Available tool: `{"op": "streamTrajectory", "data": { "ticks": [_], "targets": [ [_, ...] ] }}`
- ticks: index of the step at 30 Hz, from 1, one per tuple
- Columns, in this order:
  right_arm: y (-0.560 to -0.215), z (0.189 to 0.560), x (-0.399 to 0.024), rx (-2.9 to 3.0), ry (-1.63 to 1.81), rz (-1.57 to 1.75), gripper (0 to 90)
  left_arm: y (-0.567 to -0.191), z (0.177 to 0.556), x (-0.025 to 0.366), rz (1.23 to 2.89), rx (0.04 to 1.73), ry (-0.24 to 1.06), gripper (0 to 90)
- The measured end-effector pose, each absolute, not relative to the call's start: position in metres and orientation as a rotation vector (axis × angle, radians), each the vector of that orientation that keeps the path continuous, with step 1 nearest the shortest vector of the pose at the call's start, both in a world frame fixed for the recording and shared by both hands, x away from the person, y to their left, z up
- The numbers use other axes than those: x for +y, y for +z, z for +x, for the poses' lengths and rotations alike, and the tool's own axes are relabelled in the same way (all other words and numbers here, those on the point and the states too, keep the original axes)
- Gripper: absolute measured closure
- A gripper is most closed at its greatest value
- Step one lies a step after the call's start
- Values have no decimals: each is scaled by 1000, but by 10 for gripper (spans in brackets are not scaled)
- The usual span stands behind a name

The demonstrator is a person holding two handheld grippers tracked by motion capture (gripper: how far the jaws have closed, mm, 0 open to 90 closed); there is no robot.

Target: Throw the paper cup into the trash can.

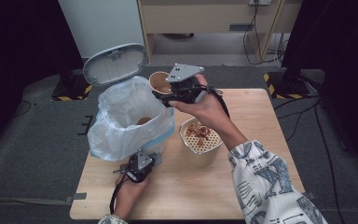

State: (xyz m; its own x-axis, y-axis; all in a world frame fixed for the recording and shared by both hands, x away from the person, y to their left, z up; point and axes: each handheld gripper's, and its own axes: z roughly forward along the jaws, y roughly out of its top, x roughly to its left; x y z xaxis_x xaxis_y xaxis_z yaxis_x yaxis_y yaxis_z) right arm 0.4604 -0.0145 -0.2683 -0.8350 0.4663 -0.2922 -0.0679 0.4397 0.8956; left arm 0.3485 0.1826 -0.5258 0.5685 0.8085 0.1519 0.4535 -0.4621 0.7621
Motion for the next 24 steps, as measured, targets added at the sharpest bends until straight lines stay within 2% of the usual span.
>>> {"op": "streamTrajectory", "data": {
  "ticks": [24],
  "targets": [
    [-275,463,6,2215,1452,344,371,-526,348,183,2117,1004,666,848]
  ]
}}
